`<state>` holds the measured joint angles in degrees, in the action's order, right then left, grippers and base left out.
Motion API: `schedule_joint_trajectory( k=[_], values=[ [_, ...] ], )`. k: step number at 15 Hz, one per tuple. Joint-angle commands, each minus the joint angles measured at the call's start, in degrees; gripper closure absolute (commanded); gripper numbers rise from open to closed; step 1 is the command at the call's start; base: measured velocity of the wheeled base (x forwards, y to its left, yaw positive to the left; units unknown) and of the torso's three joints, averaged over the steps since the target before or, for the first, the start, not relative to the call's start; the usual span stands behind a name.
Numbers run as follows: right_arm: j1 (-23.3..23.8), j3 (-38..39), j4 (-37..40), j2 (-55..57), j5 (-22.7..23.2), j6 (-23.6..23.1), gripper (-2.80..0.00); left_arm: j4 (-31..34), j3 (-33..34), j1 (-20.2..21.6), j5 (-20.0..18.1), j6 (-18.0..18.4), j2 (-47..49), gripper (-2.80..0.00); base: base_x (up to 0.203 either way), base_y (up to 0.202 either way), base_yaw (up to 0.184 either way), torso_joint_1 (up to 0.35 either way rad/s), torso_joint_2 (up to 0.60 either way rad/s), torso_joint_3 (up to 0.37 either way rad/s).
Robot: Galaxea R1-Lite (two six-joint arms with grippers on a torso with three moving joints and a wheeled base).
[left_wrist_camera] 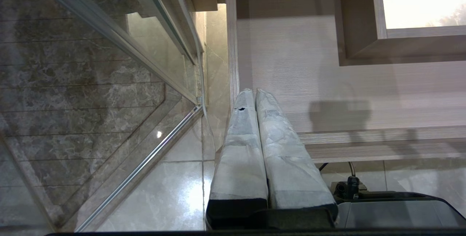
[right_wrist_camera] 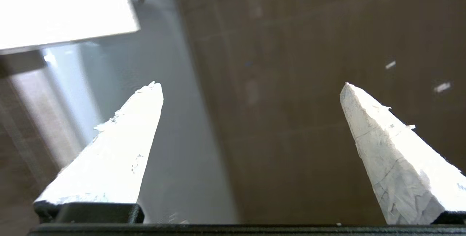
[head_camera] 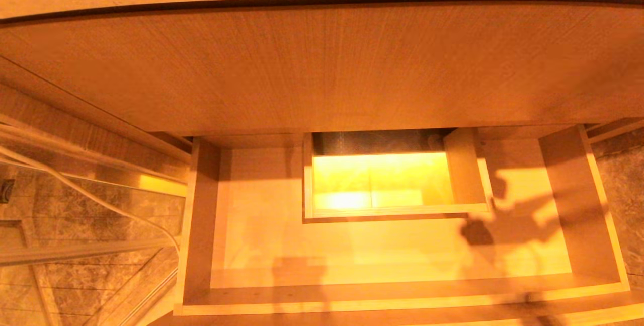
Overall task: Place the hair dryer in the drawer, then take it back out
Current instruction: Pick up the hairdryer
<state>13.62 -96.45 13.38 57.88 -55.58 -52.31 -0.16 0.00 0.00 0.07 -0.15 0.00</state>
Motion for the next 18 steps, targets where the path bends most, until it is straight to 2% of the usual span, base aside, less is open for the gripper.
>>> schedule_joint_trajectory(
  k=[1, 2, 4, 6, 8, 9, 10, 12, 15, 18],
  values=[
    [-0.3, 0.1, 7.8, -0.1, 0.0, 8.7, -2.80, 0.0, 0.0, 0.0, 0.0, 0.0, 0.0, 0.00, 0.000, 0.000, 0.000, 0.000, 0.00, 0.000],
    [-0.4, -1.3, 11.3, 0.0, 1.3, 12.3, -2.80, 0.0, 0.0, 0.0, 0.0, 0.0, 0.0, 0.00, 0.000, 0.000, 0.000, 0.000, 0.00, 0.000],
    [-0.6, -4.1, 13.5, 1.0, 6.4, 14.7, -2.80, 0.0, 0.0, 0.0, 0.0, 0.0, 0.0, 0.00, 0.000, 0.000, 0.000, 0.000, 0.00, 0.000],
    [0.1, -7.3, 14.8, 1.6, 9.5, 15.1, -2.80, 0.0, 0.0, 0.0, 0.0, 0.0, 0.0, 0.00, 0.000, 0.000, 0.000, 0.000, 0.00, 0.000],
    [1.5, -11.4, 14.7, 2.2, 10.4, 13.3, -2.80, 0.0, 0.0, 0.0, 0.0, 0.0, 0.0, 0.00, 0.000, 0.000, 0.000, 0.000, 0.00, 0.000],
    [1.6, -13.6, 14.7, 2.6, 12.4, 11.6, -2.80, 0.0, 0.0, 0.0, 0.0, 0.0, 0.0, 0.00, 0.000, 0.000, 0.000, 0.000, 0.00, 0.000],
    [1.5, -14.2, 14.9, 3.2, 16.3, 12.0, -2.80, 0.0, 0.0, 0.0, 0.0, 0.0, 0.0, 0.00, 0.000, 0.000, 0.000, 0.000, 0.00, 0.000],
    [0.4, -14.7, 14.9, 3.8, 20.6, 14.0, -2.80, 0.0, 0.0, 0.0, 0.0, 0.0, 0.0, 0.00, 0.000, 0.000, 0.000, 0.000, 0.00, 0.000],
    [-1.9, -14.6, 15.1, 5.2, 22.2, 19.9, -2.80, 0.0, 0.0, 0.0, 0.0, 0.0, 0.0, 0.00, 0.000, 0.000, 0.000, 0.000, 0.00, 0.000],
    [-1.9, -14.9, 12.3, 5.7, 22.2, 21.1, -2.80, 0.0, 0.0, 0.0, 0.0, 0.0, 0.0, 0.00, 0.000, 0.000, 0.000, 0.000, 0.00, 0.000]
  ],
)
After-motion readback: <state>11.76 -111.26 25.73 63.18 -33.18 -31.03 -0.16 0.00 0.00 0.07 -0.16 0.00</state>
